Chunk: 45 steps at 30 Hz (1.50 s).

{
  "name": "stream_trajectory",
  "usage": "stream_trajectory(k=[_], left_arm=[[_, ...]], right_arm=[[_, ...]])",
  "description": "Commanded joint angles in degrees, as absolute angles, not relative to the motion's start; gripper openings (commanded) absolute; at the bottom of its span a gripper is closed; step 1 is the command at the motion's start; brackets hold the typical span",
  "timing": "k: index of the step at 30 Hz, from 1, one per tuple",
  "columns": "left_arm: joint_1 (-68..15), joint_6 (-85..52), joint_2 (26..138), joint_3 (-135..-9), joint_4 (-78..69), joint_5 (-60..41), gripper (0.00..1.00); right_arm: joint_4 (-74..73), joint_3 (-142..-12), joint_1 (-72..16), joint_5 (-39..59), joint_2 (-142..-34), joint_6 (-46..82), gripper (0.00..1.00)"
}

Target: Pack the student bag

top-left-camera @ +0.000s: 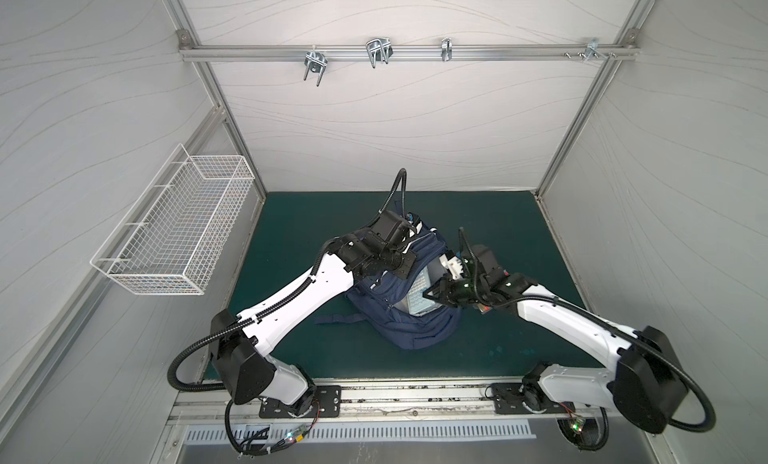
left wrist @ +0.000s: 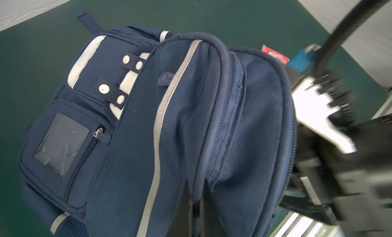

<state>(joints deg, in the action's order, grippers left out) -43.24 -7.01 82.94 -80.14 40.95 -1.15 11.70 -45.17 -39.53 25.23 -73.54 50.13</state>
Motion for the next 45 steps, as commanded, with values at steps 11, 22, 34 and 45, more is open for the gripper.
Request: stream_trajectory(k=[11, 22, 34, 45], left_arm=[[-42.2, -8.3, 79.6, -80.3, 30.1, -7.2, 0.00], [-42.2, -15.9, 81.7, -77.0, 25.9, -12.7, 0.00], [-39.6, -23.0, 84.6, -74.8, 29.2, -8.4, 0.45], [-35.1, -38.5, 68.3, -61.7, 45.7, -1.2, 0.61]], right_arm=[[-3.4, -45.0, -35.8, 21.2, -82.5, 50.1, 0.00], [-14.8, -53.3, -41.3, 28.2, -97.2, 53.2, 0.05], [33.0, -47.9, -38.8, -1.6, -69.6, 45.2, 0.90], [56.3, -44.4, -39.6, -7.8, -47.9, 42.3, 0.68]])
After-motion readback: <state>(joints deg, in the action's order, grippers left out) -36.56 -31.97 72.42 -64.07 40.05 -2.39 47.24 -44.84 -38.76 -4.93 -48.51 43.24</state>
